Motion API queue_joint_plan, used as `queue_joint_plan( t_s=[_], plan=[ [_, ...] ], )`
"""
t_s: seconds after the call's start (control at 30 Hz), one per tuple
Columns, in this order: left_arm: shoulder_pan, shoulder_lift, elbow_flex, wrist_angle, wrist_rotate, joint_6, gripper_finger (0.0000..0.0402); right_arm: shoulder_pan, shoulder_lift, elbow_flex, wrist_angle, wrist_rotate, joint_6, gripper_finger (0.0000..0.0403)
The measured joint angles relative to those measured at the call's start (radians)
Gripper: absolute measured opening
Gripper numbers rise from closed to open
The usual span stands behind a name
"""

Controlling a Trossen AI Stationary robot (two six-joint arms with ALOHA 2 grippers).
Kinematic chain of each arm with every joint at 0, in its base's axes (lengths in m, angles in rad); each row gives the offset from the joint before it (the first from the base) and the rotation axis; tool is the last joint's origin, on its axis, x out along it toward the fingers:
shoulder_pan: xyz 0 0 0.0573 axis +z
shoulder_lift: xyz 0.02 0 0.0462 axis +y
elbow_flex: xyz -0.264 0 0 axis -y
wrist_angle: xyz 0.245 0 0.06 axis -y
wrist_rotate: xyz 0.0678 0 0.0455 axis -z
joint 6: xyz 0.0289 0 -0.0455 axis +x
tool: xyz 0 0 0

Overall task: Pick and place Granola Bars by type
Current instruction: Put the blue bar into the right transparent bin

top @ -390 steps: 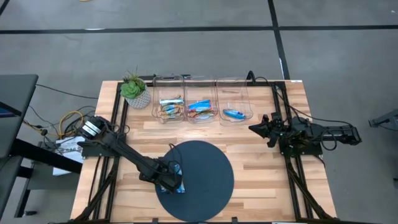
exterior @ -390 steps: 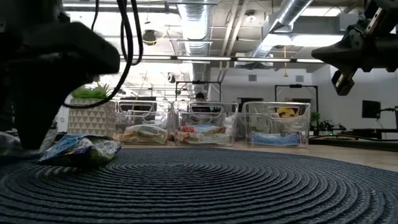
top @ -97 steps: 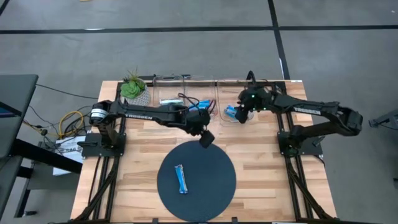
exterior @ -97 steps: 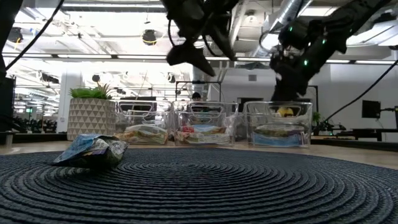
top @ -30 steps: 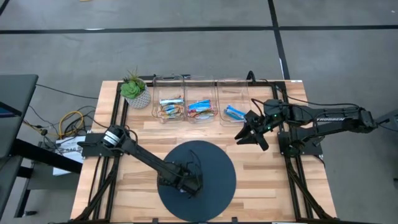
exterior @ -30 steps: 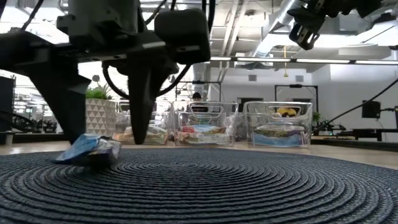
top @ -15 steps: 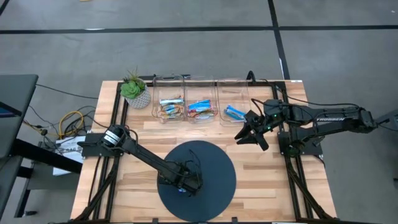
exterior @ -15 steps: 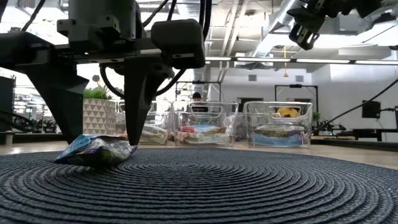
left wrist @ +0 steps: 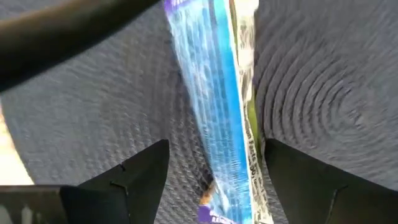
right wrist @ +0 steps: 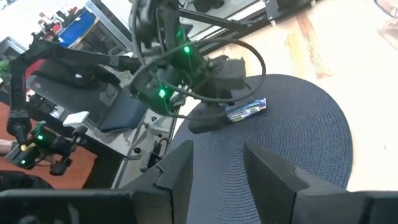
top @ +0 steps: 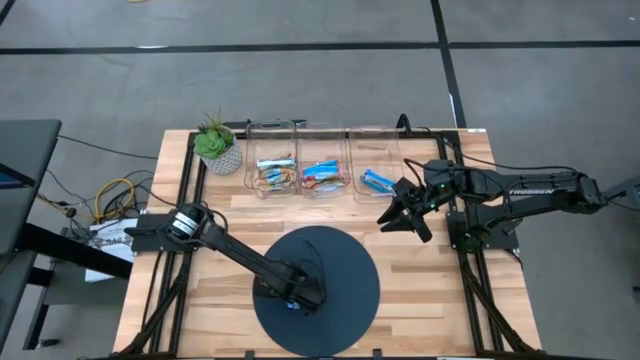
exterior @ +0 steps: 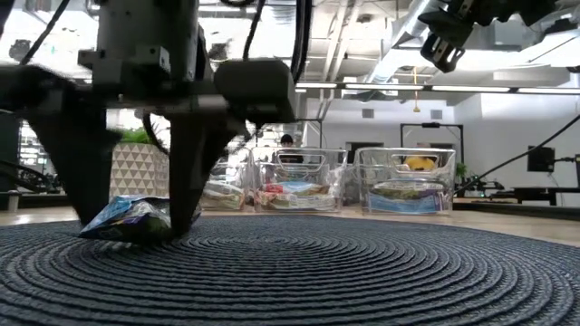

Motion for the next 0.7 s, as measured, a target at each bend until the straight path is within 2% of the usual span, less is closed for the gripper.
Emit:
queue_joint_plan(
  t_s=[0.27, 0.57, 0.7],
  plan=[
    [-0.001, 0.027, 0.004, 0.046, 0.033, 0.031, 0.0249, 0.0, 0.0, -0.001, 0.0, 0.005, 0.0, 0.0133],
    [-0.001, 0.027, 0.003, 0.042, 0.026, 0.04, 0.0135, 0.0, 0.0, -0.001, 0.0, 0.027, 0.0, 0.0133],
    [-0.001, 0.027, 0.002, 0.042, 0.028, 0.04, 0.0105, 0.0, 0.0, -0.001, 0.0, 0.027, 0.0, 0.0134]
  ],
)
